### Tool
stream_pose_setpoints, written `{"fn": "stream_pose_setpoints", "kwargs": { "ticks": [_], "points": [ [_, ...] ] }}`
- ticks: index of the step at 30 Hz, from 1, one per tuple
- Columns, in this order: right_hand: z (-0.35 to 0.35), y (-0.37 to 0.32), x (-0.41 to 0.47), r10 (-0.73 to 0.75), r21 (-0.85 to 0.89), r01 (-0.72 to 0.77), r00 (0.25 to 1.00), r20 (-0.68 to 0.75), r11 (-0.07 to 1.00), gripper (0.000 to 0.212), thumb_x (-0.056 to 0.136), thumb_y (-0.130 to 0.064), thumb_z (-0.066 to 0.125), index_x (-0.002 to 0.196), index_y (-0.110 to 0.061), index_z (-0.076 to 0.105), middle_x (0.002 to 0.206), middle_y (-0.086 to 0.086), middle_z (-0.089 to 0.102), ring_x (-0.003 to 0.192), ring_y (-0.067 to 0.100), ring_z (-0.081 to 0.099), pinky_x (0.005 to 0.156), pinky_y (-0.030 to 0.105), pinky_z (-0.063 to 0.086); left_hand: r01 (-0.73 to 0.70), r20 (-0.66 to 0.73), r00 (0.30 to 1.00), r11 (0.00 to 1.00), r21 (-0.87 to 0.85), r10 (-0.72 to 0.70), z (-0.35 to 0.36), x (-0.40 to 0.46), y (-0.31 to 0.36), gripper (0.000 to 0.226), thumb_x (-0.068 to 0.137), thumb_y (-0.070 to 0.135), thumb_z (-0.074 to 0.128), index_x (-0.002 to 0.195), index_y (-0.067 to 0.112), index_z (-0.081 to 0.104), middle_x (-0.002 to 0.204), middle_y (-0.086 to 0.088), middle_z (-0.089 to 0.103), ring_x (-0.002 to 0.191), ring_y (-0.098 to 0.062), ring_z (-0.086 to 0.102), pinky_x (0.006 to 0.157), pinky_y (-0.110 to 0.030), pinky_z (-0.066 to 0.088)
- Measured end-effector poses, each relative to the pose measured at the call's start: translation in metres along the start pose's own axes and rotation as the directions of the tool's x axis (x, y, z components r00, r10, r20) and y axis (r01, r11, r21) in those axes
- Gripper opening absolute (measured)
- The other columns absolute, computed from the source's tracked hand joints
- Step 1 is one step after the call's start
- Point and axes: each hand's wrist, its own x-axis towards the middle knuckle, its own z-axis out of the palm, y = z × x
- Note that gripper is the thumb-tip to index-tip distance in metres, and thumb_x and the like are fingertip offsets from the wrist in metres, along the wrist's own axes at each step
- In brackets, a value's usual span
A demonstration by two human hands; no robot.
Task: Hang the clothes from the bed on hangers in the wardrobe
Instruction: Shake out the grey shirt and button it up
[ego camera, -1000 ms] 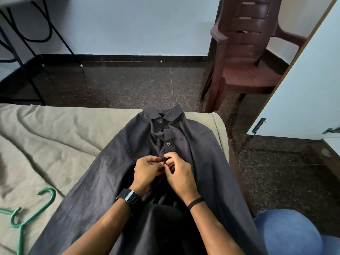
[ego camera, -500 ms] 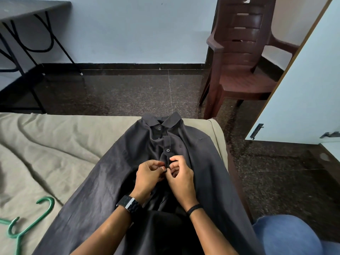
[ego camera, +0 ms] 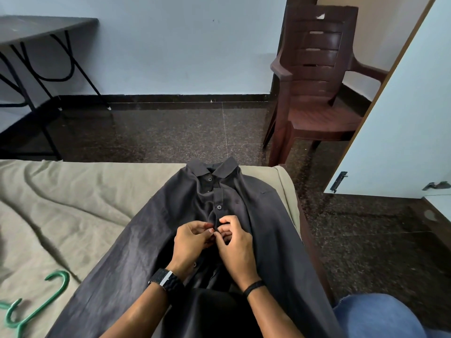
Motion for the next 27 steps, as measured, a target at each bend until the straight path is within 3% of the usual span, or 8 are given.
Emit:
{"fn": "stream_pose_setpoints", "kwargs": {
  "ticks": [5, 7, 11, 15, 20, 27],
  "points": [
    [-0.0046, -0.0025, 0.0039, 0.123, 0.215, -0.120, 0.992, -0.002, 0.969, 0.023, 0.086, -0.002, 0.065, 0.100, -0.018, 0.056, 0.079, -0.005, 0.071, 0.071, 0.004, 0.069, 0.066, 0.015, 0.053, -0.008, -0.007, 1.000, 1.000, -0.014, 0.008, -0.0031, 0.0009, 0.0039, 0.008, 0.087, -0.003, 0.064, 0.094, 0.000, 0.066, 0.079, -0.016, 0.071, 0.075, -0.025, 0.069, 0.076, -0.037, 0.057],
    [-0.0054, -0.0026, 0.0042, 0.154, 0.269, -0.154, 0.988, 0.022, 0.951, 0.026, 0.086, 0.001, 0.064, 0.098, -0.021, 0.055, 0.081, 0.000, 0.072, 0.071, 0.010, 0.070, 0.066, 0.019, 0.055, -0.008, 0.004, 1.000, 1.000, -0.007, 0.008, -0.0045, 0.0014, 0.0050, 0.008, 0.087, -0.003, 0.064, 0.095, 0.001, 0.065, 0.074, -0.011, 0.071, 0.069, -0.018, 0.069, 0.067, -0.029, 0.058],
    [-0.0058, -0.0006, 0.0046, 0.119, 0.189, -0.122, 0.992, 0.027, 0.974, 0.037, 0.079, 0.002, 0.071, 0.092, -0.028, 0.052, 0.079, -0.001, 0.069, 0.075, 0.006, 0.067, 0.072, 0.017, 0.052, 0.000, 0.061, 0.998, 0.999, 0.033, -0.002, -0.0027, -0.0007, 0.0049, 0.014, 0.089, -0.004, 0.060, 0.099, 0.004, 0.065, 0.075, -0.008, 0.068, 0.065, -0.012, 0.064, 0.058, -0.018, 0.053],
    [-0.0066, 0.0012, 0.0054, 0.111, 0.176, -0.114, 0.993, 0.027, 0.978, 0.037, 0.078, 0.001, 0.073, 0.094, -0.026, 0.053, 0.079, -0.002, 0.067, 0.074, 0.005, 0.064, 0.072, 0.017, 0.052, -0.005, 0.100, 0.995, 1.000, 0.026, 0.002, -0.0012, -0.0015, 0.0053, 0.015, 0.093, 0.000, 0.055, 0.105, 0.006, 0.063, 0.078, -0.008, 0.066, 0.069, -0.013, 0.059, 0.062, -0.019, 0.050],
    [-0.0078, -0.0020, 0.0047, 0.127, 0.205, -0.129, 0.992, 0.024, 0.970, 0.034, 0.080, 0.001, 0.071, 0.093, -0.025, 0.053, 0.079, 0.002, 0.068, 0.074, 0.007, 0.065, 0.072, 0.019, 0.053, -0.038, 0.127, 0.991, 0.999, 0.007, 0.037, -0.0024, -0.0043, 0.0083, 0.019, 0.086, 0.009, 0.069, 0.105, 0.012, 0.063, 0.084, -0.010, 0.073, 0.075, -0.012, 0.067, 0.065, -0.019, 0.052],
    [-0.0088, -0.0060, 0.0068, 0.214, 0.253, -0.202, 0.976, -0.023, 0.946, 0.035, 0.075, -0.005, 0.078, 0.096, -0.018, 0.054, 0.075, -0.001, 0.072, 0.071, 0.004, 0.068, 0.067, 0.017, 0.051, -0.129, 0.077, 0.989, 0.991, 0.045, 0.125, -0.0068, 0.0013, 0.0065, 0.013, 0.086, -0.003, 0.064, 0.092, 0.007, 0.061, 0.070, -0.010, 0.069, 0.068, -0.018, 0.063, 0.061, -0.022, 0.050]
  ]
}}
